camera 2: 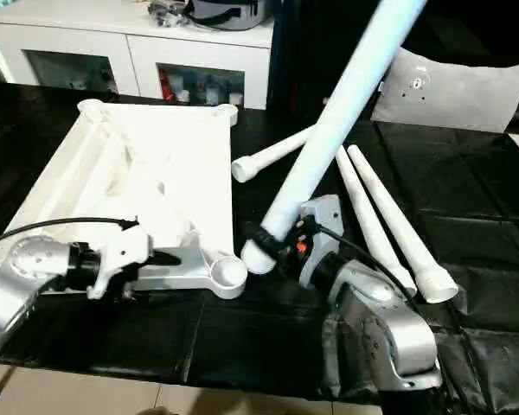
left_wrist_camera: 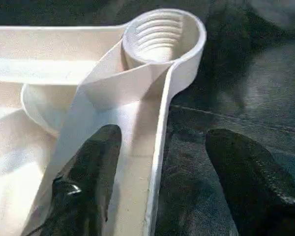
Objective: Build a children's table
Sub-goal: Insert table leg to table base
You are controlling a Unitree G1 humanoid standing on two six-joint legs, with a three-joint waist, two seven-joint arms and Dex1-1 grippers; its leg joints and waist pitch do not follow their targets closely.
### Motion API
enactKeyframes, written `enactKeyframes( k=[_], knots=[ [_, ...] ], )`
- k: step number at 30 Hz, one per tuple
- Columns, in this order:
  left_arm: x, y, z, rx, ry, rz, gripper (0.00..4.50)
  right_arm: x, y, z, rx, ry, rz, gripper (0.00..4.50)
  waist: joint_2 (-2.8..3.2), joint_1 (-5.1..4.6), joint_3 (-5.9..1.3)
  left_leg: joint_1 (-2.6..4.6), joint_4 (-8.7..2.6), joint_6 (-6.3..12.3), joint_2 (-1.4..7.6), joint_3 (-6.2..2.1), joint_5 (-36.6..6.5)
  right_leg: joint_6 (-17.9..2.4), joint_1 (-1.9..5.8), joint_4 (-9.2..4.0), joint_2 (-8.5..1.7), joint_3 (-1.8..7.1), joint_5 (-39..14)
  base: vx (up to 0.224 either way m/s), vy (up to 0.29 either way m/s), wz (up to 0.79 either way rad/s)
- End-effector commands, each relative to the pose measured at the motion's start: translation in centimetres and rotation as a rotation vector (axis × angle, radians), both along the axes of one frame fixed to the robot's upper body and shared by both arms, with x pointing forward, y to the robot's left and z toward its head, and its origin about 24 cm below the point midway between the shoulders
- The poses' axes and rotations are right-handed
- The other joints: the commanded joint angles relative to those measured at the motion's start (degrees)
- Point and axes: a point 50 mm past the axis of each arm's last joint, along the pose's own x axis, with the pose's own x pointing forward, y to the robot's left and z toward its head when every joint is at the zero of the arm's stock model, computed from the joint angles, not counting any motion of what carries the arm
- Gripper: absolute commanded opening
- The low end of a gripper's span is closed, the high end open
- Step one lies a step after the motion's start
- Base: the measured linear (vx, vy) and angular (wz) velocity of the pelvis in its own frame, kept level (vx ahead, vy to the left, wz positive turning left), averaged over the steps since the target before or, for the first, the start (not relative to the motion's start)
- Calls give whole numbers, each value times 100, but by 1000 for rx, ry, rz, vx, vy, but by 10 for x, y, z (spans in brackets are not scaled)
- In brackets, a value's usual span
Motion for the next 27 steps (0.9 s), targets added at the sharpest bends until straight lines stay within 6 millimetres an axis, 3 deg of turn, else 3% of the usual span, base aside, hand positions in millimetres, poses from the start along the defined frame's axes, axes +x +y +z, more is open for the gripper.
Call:
enactKeyframes(
  k=[1, 7, 19, 27],
  knots=[
    [5, -1, -1, 4, 7, -29, 277, -3, 1, 5, -1, -19, 47, 191, 101, -28, -389, 121, -485, -293, 248, -106, -1603, -754, 221, -468, -485, 325, -1991, 0, 0, 0],
    [13, -1, -6, -13, 28, -21, 229, -6, -1, 5, -15, -6, 85, 191, 79, -24, -404, 94, -473, -254, 250, -107, -1457, -751, 257, -471, -506, 328, -1982, 0, 0, 0],
    [21, 6, -10, 8, 70, -42, 142, -7, -5, 6, -34, -14, 99, 191, 93, -28, -396, 116, -474, -248, 267, -109, -1512, -856, 248, -472, -513, 327, -1938, 0, 0, 0],
    [21, 9, -14, 36, 63, -51, 77, -7, -4, 7, -34, -15, 113, 191, 71, -28, -363, 143, -486, -241, 265, -122, -1716, -685, 223, -548, -536, 321, -2549, 0, 0, 0]
  ],
)
